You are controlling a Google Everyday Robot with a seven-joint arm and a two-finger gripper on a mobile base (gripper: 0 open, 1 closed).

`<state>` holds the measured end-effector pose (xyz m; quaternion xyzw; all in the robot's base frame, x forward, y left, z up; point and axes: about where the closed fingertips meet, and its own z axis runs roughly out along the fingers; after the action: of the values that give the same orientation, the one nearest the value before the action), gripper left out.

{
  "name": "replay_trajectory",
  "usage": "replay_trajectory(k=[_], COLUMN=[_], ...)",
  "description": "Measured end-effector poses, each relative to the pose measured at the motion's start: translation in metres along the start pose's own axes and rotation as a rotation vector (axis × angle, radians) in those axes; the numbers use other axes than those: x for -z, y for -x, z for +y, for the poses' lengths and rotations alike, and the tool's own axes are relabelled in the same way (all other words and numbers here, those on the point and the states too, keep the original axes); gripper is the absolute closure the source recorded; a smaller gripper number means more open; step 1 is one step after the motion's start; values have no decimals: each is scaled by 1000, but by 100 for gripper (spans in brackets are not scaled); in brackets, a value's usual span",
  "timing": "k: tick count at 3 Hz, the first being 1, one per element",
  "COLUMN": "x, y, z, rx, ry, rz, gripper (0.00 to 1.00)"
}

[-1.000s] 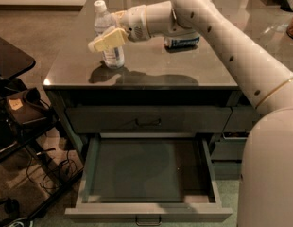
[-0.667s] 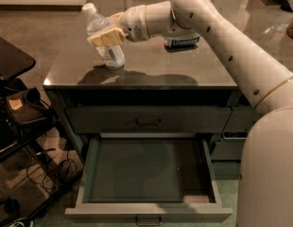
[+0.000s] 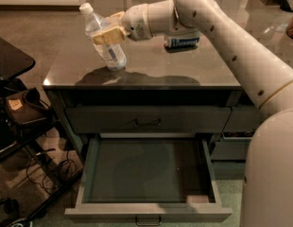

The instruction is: Place blue plastic bottle into middle drawer

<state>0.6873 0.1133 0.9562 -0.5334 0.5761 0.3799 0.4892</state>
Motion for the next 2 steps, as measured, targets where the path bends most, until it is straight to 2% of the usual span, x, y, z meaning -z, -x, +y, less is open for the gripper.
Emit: replay_trajectory(k=[1,2], x=[33,66], y=[9,39], z=[19,75], rx=[-7,-9], ry=[-21,-29], rz=[-34,-138], gripper=[100,100])
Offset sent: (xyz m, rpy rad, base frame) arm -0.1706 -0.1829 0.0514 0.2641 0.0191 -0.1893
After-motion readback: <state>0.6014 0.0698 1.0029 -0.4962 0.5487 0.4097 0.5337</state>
